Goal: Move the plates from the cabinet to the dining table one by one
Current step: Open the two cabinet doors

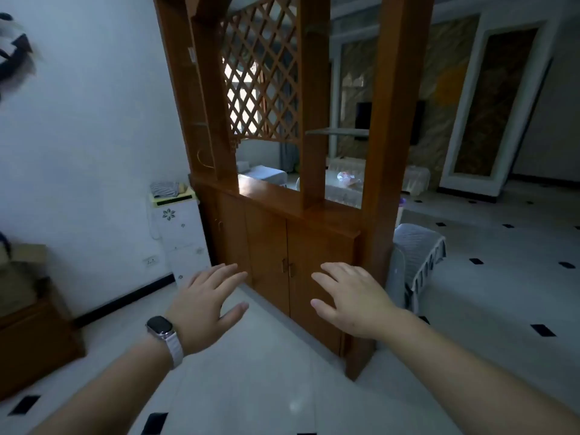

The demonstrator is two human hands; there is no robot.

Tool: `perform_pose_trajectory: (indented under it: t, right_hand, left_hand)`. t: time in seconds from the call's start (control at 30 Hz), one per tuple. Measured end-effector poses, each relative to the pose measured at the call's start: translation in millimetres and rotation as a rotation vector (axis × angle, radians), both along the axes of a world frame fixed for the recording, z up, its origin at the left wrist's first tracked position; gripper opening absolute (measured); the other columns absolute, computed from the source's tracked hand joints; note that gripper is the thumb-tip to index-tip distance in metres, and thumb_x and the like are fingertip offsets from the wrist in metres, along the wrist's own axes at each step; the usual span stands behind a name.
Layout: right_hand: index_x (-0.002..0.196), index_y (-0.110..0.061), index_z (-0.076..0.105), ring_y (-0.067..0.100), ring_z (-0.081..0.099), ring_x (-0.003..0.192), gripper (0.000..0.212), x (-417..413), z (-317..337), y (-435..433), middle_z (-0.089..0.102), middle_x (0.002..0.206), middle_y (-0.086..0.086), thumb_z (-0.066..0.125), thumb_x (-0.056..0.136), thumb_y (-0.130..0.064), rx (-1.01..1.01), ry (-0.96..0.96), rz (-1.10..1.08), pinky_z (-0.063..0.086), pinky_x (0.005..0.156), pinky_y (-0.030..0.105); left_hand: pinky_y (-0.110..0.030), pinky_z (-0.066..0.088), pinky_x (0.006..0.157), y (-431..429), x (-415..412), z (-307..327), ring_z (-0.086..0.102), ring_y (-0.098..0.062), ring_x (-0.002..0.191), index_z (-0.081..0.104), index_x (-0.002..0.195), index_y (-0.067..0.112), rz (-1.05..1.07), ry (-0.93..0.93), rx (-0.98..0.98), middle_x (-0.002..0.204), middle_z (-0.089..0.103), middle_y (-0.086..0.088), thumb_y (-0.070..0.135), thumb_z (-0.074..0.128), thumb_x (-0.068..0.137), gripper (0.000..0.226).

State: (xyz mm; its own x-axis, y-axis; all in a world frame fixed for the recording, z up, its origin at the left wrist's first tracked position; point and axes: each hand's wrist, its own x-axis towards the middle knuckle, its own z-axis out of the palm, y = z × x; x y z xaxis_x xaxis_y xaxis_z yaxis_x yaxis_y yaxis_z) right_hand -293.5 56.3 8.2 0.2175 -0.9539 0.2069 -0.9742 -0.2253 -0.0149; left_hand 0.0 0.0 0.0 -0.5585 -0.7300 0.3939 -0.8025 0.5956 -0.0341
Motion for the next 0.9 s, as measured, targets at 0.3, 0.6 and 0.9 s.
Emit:
perform_pose_trajectory:
  t: [0.3,0.6,0.9]
  right_hand:
    - [0.149,-0.030,0.029,0.017,0.022,0.144,0.061,37.5,-26.8,-95.3,0.029,0.156,-0.002,0.028,0.096,-0.060,0.034,0.023,-0.013,0.017,0.116,0.040]
    - [0.148,-0.029,0.032,0.015,0.025,0.142,0.061,108.7,-49.0,-222.8,0.031,0.155,-0.003,0.033,0.095,-0.058,0.113,0.001,-0.117,0.019,0.115,0.036]
    - [0.149,-0.031,0.030,0.015,0.022,0.144,0.061,148.5,-59.8,-294.8,0.028,0.157,-0.004,0.032,0.095,-0.060,0.169,-0.006,-0.220,0.017,0.116,0.036]
  left_hand:
    - [-0.046,0.041,0.102,-100.9,41.2,-47.2,0.051,-0.025,0.126,0.052,0.133,0.028,0.016,0.008,0.041,0.137,0.056,-0.001,0.064,0.028,0.093,0.059]
    - [-0.039,0.043,0.095,-242.5,125.1,-76.0,0.052,-0.024,0.118,0.057,0.126,0.021,-0.058,0.130,0.054,0.129,0.059,-0.004,0.058,0.039,0.091,0.054]
    - [-0.041,0.046,0.091,-334.5,147.8,-89.4,0.059,-0.024,0.112,0.058,0.124,0.024,-0.126,0.130,0.137,0.126,0.062,-0.003,0.061,0.027,0.094,0.057]
